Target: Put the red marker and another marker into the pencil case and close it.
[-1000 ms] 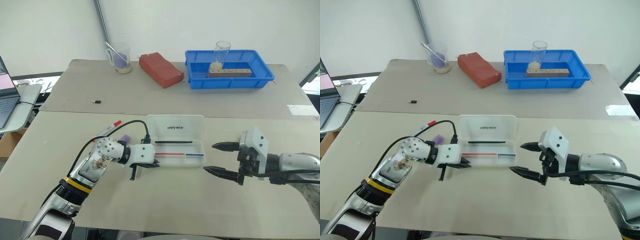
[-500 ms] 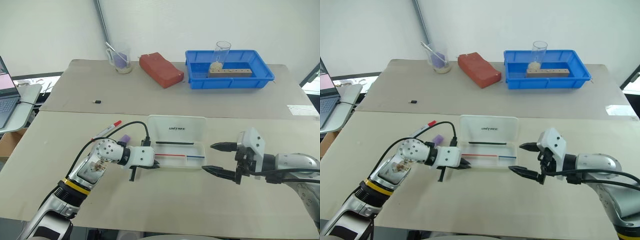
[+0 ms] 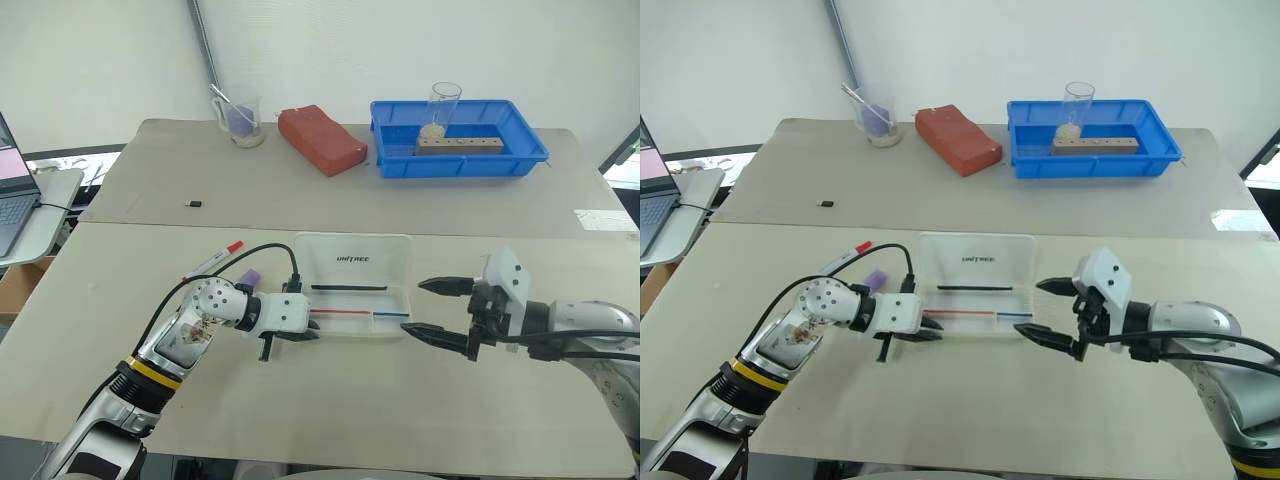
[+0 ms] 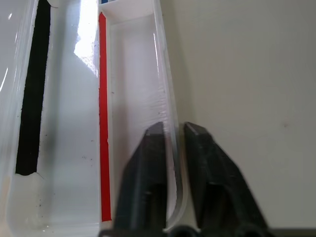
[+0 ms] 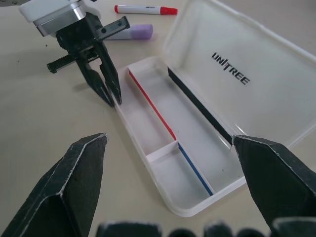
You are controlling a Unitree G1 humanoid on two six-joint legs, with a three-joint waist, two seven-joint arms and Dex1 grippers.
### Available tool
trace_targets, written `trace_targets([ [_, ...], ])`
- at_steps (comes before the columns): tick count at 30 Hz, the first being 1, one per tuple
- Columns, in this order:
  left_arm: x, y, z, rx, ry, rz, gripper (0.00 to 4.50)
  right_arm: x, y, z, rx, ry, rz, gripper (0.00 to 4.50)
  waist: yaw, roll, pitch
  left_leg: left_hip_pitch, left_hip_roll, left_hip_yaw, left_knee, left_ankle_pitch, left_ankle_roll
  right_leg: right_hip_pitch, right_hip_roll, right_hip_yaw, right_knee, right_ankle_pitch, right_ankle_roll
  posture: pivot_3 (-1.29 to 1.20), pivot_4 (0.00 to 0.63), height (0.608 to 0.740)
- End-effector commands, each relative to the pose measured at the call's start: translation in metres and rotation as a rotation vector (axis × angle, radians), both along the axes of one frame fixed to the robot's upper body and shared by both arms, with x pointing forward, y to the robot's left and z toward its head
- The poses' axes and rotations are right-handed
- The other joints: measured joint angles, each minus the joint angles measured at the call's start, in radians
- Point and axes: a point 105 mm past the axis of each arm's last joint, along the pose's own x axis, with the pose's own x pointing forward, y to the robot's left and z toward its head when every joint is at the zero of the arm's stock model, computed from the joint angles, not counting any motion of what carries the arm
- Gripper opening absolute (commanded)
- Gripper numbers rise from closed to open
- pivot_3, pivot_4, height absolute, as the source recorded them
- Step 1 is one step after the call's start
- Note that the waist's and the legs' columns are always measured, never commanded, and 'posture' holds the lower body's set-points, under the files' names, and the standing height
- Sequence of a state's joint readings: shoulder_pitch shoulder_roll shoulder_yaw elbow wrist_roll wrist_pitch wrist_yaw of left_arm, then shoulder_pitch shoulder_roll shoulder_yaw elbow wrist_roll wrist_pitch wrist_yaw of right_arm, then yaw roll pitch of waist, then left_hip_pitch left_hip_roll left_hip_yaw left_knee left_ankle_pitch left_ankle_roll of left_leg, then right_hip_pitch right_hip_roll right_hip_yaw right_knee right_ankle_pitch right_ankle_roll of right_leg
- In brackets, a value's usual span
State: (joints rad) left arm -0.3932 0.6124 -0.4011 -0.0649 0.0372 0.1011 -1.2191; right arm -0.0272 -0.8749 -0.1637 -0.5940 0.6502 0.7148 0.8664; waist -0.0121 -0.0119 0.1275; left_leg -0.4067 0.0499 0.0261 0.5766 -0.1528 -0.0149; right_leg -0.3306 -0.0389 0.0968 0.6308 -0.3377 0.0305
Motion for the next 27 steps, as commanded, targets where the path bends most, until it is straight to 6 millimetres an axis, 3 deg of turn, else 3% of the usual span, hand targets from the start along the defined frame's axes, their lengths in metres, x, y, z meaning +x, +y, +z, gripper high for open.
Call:
trace_targets([
  [1,0.003,0.001,0.01,0.007,-0.08,-0.032,2.49,0.0,0.005,0.009,0.001,-0.033,0.019,4.5,-0.001,0.0,0.0,0.0,0.0,0.0,0.0,0.0,0.0,0.0,0.0,0.0,0.0,0.0,0.0,0.0,0.15,0.74],
  [5,0.011,0.005,0.024,-0.001,-0.131,-0.018,4.34,0.001,0.006,0.011,-0.001,-0.033,0.026,4.5,0.0,0.0,0.0,0.0,0.0,0.0,0.0,0.0,0.0,0.0,0.0,0.0,0.0,0.0,0.0,0.0,0.15,0.74],
  [11,0.023,0.013,0.071,-0.106,-0.199,0.1,4.43,0.004,0.009,0.023,0.01,-0.048,0.055,4.5,-0.002,0.001,0.0,0.0,0.0,0.0,0.0,0.0,0.0,0.0,0.0,0.0,0.001,0.0,0.0,0.0,0.15,0.74],
  [16,0.035,0.043,0.112,-0.224,-0.148,0.346,4.43,0.007,0.025,0.038,0.034,-0.08,0.117,4.5,-0.004,0.001,0.0,0.001,0.0,0.0,0.001,0.0,0.0,0.0,0.0,0.0,0.001,-0.001,0.002,0.0,0.15,0.74],
  [19,0.045,0.083,0.126,-0.313,-0.084,0.568,4.43,0.007,0.041,0.046,0.056,-0.099,0.182,4.5,-0.012,0.001,-0.001,0.001,0.001,-0.001,0.0,0.0,0.0,0.0,0.001,0.0,0.002,-0.001,0.003,0.0,0.15,0.74],
  [21,0.053,0.12,0.125,-0.292,-0.112,0.709,4.43,0.008,0.052,0.053,0.076,-0.113,0.219,4.5,-0.018,0.002,-0.001,0.001,0.002,-0.002,0.0,0.0,0.0,-0.001,0.002,0.0,0.002,-0.002,0.003,0.0,0.15,0.74],
  [24,0.058,0.174,0.112,-0.233,-0.14,0.894,4.43,0.009,0.069,0.062,0.1,-0.129,0.279,4.5,-0.022,0.005,-0.003,0.002,0.002,-0.003,-0.001,0.0,0.0,-0.002,0.003,0.0,0.002,-0.001,0.001,0.0,0.15,0.74],
  [27,0.053,0.209,0.088,-0.158,-0.116,0.983,4.43,0.01,0.084,0.067,0.115,-0.14,0.331,4.5,-0.026,0.004,-0.003,0.002,0.002,-0.003,-0.002,0.0,0.0,-0.003,0.002,0.0,0.002,0.0,0.0,0.0,0.15,0.74],
])
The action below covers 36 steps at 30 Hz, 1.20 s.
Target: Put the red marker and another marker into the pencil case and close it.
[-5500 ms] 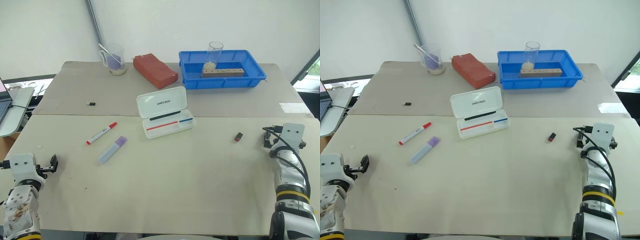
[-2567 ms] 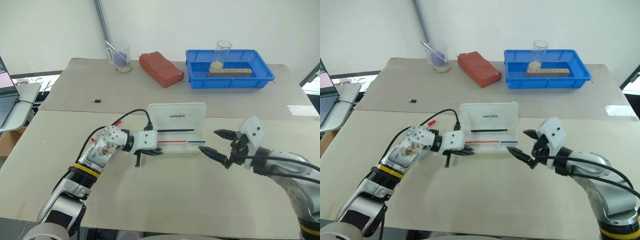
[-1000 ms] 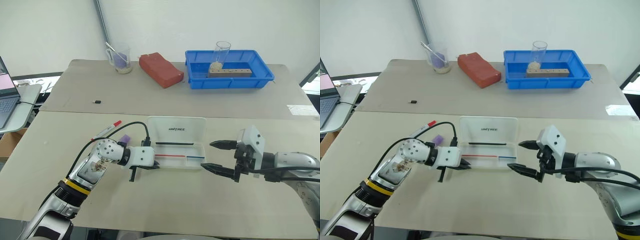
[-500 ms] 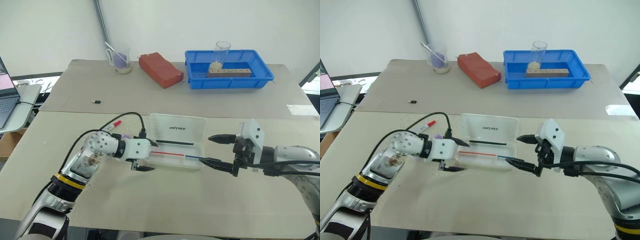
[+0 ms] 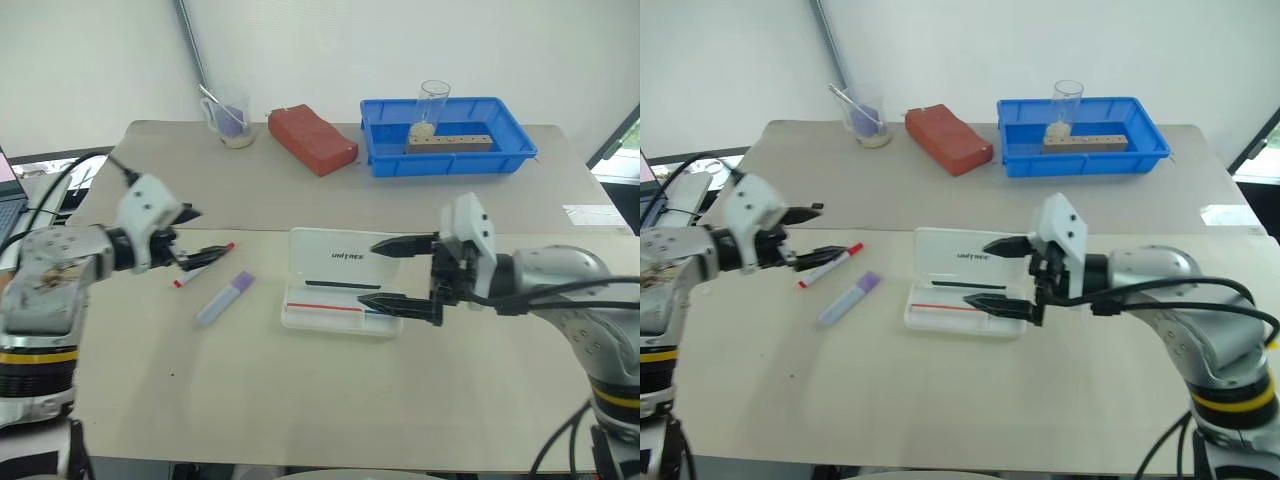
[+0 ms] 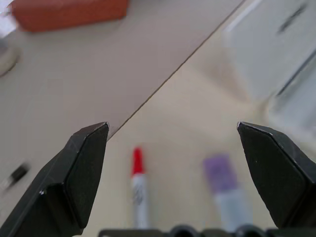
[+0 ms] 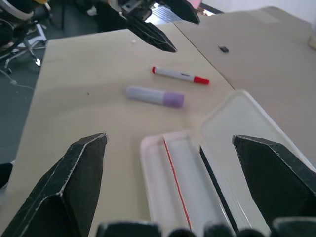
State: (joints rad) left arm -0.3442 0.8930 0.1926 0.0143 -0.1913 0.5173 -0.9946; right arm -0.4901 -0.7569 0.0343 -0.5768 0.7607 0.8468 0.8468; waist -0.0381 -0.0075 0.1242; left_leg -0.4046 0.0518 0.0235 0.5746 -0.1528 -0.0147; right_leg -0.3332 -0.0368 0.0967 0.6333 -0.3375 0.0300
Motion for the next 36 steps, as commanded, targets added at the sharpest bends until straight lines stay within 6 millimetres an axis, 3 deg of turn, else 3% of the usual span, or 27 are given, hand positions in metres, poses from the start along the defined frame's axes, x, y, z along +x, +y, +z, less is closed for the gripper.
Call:
trace_targets([
  [1,-0.002,0.03,-0.011,0.032,0.003,0.072,4.43,-0.003,0.014,0.008,0.014,-0.022,0.061,4.5,0.003,0.0,0.0,0.0,0.0,0.0,0.0,0.0,0.0,-0.001,-0.001,0.0,0.0,0.0,0.0,0.0,0.15,0.74],
  [8,0.021,0.03,-0.047,-0.089,0.054,0.108,4.43,-0.003,0.032,0.015,0.029,-0.038,0.132,4.5,0.043,-0.005,-0.001,-0.001,0.0,0.005,0.0,0.0,0.001,-0.004,-0.008,-0.005,0.001,0.001,-0.001,0.0,0.15,0.74],
  [17,0.046,0.008,-0.075,-0.064,0.144,0.005,4.43,0.0,0.028,0.012,0.023,-0.045,0.105,4.5,0.04,-0.009,-0.003,-0.003,0.0,0.004,0.001,0.001,0.002,-0.005,-0.005,-0.005,0.008,0.001,-0.002,0.0,0.15,0.74],
  [21,0.047,0.007,-0.084,-0.061,0.198,-0.013,3.24,0.0,0.023,0.009,0.019,-0.049,0.078,4.5,0.032,-0.009,-0.003,-0.002,0.0,0.004,0.001,0.001,0.002,-0.005,-0.004,-0.005,0.009,0.001,-0.002,0.0,0.15,0.74],
  [28,0.046,0.014,-0.082,-0.056,0.199,-0.017,0.11,0.0,0.013,0.002,0.003,-0.053,0.024,4.5,0.024,-0.008,-0.004,-0.001,0.0,0.004,0.0,0.002,0.002,-0.004,-0.004,-0.005,0.009,0.0,-0.002,0.0,0.15,0.74],
  [31,0.047,0.015,-0.073,-0.07,0.167,-0.02,0.12,-0.001,0.009,0.0,-0.003,-0.055,0.005,4.5,0.024,-0.008,-0.004,-0.001,0.0,0.004,0.0,0.002,0.002,-0.004,-0.003,-0.005,0.009,0.0,-0.002,0.0,0.15,0.74],
  [36,0.045,0.003,-0.018,-0.114,0.036,-0.112,0.12,-0.004,-0.015,-0.008,-0.057,-0.05,-0.072,4.5,0.025,-0.009,-0.004,-0.003,0.0,0.004,0.0,0.002,0.002,-0.005,-0.003,-0.005,0.009,0.0,-0.002,0.0,0.15,0.74],
])
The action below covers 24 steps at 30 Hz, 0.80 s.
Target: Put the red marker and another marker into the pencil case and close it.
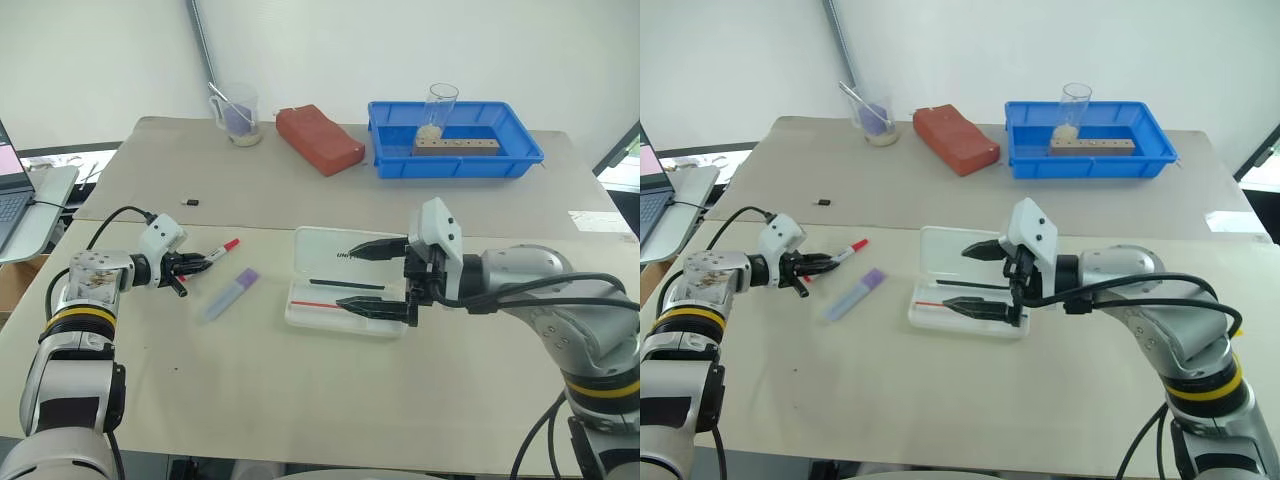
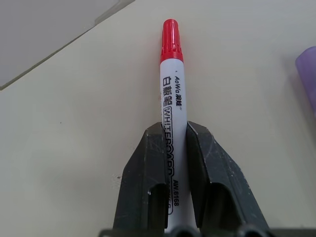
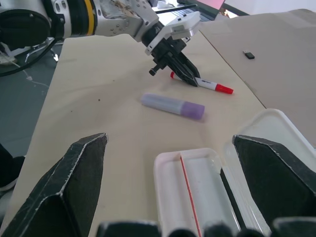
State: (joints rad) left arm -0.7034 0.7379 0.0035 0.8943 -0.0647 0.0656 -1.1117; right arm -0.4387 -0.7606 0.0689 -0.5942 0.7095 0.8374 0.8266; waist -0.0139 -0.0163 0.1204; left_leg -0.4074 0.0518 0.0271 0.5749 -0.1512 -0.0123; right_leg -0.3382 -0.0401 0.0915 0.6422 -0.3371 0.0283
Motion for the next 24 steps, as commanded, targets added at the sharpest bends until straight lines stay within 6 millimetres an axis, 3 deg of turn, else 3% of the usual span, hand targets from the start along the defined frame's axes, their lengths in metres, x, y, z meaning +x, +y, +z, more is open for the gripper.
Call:
trace_targets([
  [1,-0.008,-0.01,0.064,-0.006,-0.151,-0.115,0.12,-0.005,-0.02,0.006,-0.034,-0.064,-0.057,4.5,0.001,-0.001,0.0,-0.001,0.0,0.0,0.0,0.0,0.0,0.0,0.0,0.0,0.0,0.0,0.0,0.0,0.15,0.74],
  [4,-0.032,-0.04,0.095,-0.017,-0.175,-0.256,0.12,-0.01,-0.035,-0.002,-0.074,-0.053,-0.102,4.5,0.001,-0.001,0.0,0.0,0.0,0.0,0.0,0.0,0.0,0.001,-0.001,0.0,-0.001,0.0,0.0,0.0,0.15,0.74],
  [8,-0.056,-0.074,0.106,0.08,-0.201,-0.423,0.12,-0.014,-0.045,-0.004,-0.076,-0.03,-0.153,4.5,-0.001,0.002,-0.001,0.002,0.0,0.001,0.0,0.0,0.0,0.003,-0.002,0.001,-0.001,0.0,0.0,0.0,0.15,0.74],
  [10,-0.069,-0.103,0.108,0.094,-0.212,-0.555,0.12,-0.016,-0.052,-0.001,-0.079,-0.022,-0.176,4.5,-0.001,0.002,-0.001,0.002,-0.001,0.001,0.0,0.0,0.0,0.003,-0.002,0.002,-0.001,-0.001,0.0,0.0,0.15,0.74],
  [15,-0.08,-0.148,0.08,0.166,-0.217,-0.79,0.12,-0.021,-0.065,-0.014,-0.162,0.002,-0.183,4.5,0.003,0.002,-0.001,0.002,-0.001,0.001,0.0,0.0,0.0,0.004,-0.002,0.002,-0.004,-0.001,0.0,0.0,0.15,0.74],
  [19,-0.068,-0.174,0.055,0.207,-0.248,-0.88,0.12,-0.022,-0.069,-0.019,-0.163,0.008,-0.206,4.5,0.002,0.001,0.0,0.001,-0.002,0.001,0.001,0.0,0.001,0.004,-0.001,0.004,-0.004,-0.001,0.0,0.0,0.15,0.74],
  [24,-0.049,-0.198,0.037,0.223,-0.275,-0.917,0.12,-0.025,-0.06,-0.01,-0.121,-0.01,-0.202,4.5,0.002,-0.002,0.001,0.0,-0.002,0.0,0.002,0.001,0.001,0.003,0.0,0.004,-0.004,-0.001,0.0,0.0,0.15,0.74],
])
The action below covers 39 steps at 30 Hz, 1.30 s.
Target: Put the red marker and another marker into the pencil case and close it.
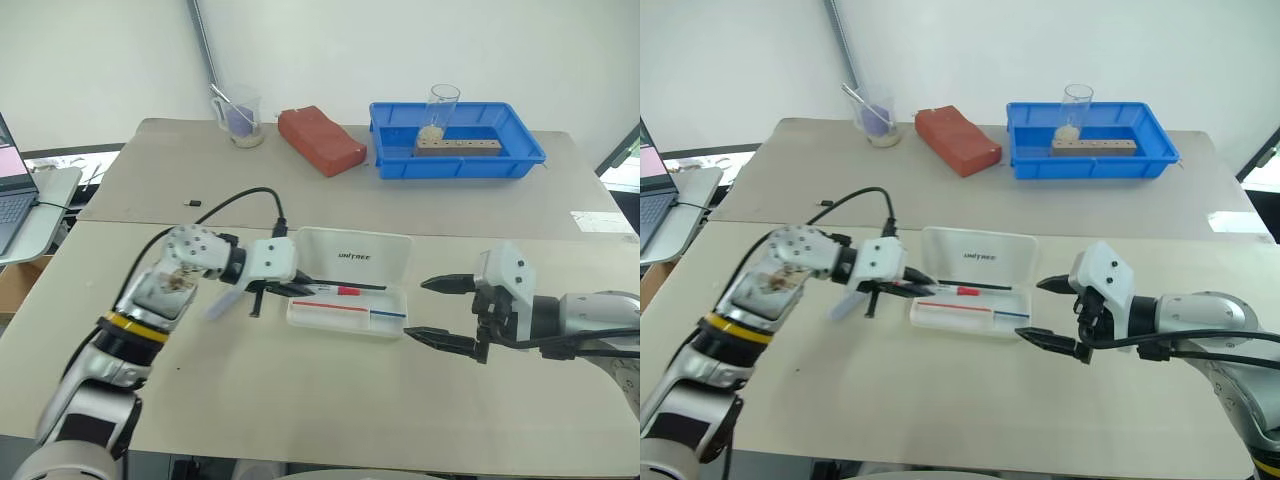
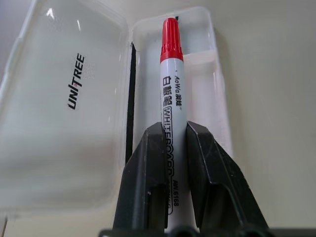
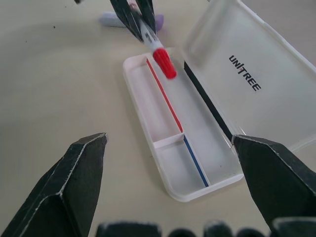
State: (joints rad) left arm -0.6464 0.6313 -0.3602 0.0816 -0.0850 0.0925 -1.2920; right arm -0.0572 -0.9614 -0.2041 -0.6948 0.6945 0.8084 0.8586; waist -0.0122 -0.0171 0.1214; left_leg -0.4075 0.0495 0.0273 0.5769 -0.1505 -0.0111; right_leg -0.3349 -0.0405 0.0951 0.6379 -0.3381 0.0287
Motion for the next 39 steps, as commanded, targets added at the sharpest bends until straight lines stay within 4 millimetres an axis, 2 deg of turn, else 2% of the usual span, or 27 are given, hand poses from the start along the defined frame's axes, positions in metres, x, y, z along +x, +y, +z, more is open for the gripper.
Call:
trace_targets([
  [1,0.016,-0.014,-0.001,0.007,-0.068,-0.011,0.12,-0.003,0.01,0.018,0.031,-0.075,0.02,4.5,0.0,-0.001,0.001,0.0,0.0,0.0,0.0,0.0,0.0,0.0,0.0,0.0,0.0,0.0,0.0,0.0,0.15,0.74],
  [10,0.02,-0.04,-0.011,-0.013,-0.075,-0.039,0.12,-0.002,0.02,0.027,0.056,-0.109,0.01,4.5,-0.001,-0.002,0.001,0.0,0.0,0.0,0.0,0.0,0.0,0.0,0.0,0.0,0.0,0.0,0.0,0.0,0.15,0.74],
  [18,0.019,-0.044,-0.017,0.006,-0.079,-0.033,0.12,0.0,0.026,0.03,0.079,-0.108,0.015,4.5,0.0,-0.002,0.001,-0.001,0.0,-0.001,0.001,0.0,0.0,0.0,0.0,0.0,0.001,0.0,0.001,0.0,0.15,0.74],
  [20,0.018,-0.045,-0.015,-0.004,-0.078,-0.031,1.13,0.001,0.027,0.032,0.085,-0.107,0.018,4.5,-0.001,-0.002,0.001,-0.001,0.0,-0.001,0.001,0.0,0.0,0.0,0.0,0.0,0.001,0.0,0.001,0.0,0.15,0.74],
  [21,0.018,-0.045,-0.014,-0.009,-0.081,-0.028,1.49,0.001,0.028,0.033,0.086,-0.107,0.019,4.5,-0.001,-0.002,0.001,0.0,0.0,-0.001,0.001,0.0,0.0,0.0,0.0,0.0,0.001,0.0,0.001,0.0,0.15,0.74],
  [27,0.013,-0.042,0.008,-0.062,-0.079,-0.026,4.35,0.006,0.03,0.034,0.084,-0.104,0.036,4.5,-0.001,-0.001,0.001,-0.001,0.0,-0.001,0.001,0.0,0.0,0.0,0.0,0.0,0.001,0.0,0.001,0.0,0.15,0.74],
  [31,0.027,-0.026,0.047,-0.157,-0.112,0.099,4.47,0.009,0.035,0.034,0.095,-0.097,0.068,4.5,-0.003,0.0,0.001,0.0,0.0,-0.001,0.001,0.0,0.001,0.0,0.001,0.0,0.002,0.0,0.001,0.0,0.15,0.74],
  [34,0.034,0.006,0.069,-0.213,-0.123,0.258,4.47,0.01,0.043,0.037,0.128,-0.092,0.113,4.5,-0.009,0.001,0.0,0.0,0.001,-0.002,0.0,0.001,0.001,0.0,0.002,0.0,0.002,-0.001,0.002,0.0,0.15,0.74],
  [37,0.037,0.047,0.07,-0.233,-0.102,0.436,4.47,0.012,0.054,0.041,0.158,-0.102,0.162,4.5,-0.018,0.002,-0.001,0.001,0.001,-0.002,-0.001,0.001,0.001,0.0,0.002,0.001,0.002,-0.001,0.002,0.0,0.15,0.74],
  [39,0.035,0.074,0.059,-0.222,-0.073,0.549,4.47,0.011,0.065,0.046,0.189,-0.106,0.207,4.5,-0.021,0.004,-0.002,0.002,0.001,-0.002,-0.002,0.001,0.001,0.0,0.002,0.001,0.002,-0.001,0.002,0.0,0.15,0.74],
])
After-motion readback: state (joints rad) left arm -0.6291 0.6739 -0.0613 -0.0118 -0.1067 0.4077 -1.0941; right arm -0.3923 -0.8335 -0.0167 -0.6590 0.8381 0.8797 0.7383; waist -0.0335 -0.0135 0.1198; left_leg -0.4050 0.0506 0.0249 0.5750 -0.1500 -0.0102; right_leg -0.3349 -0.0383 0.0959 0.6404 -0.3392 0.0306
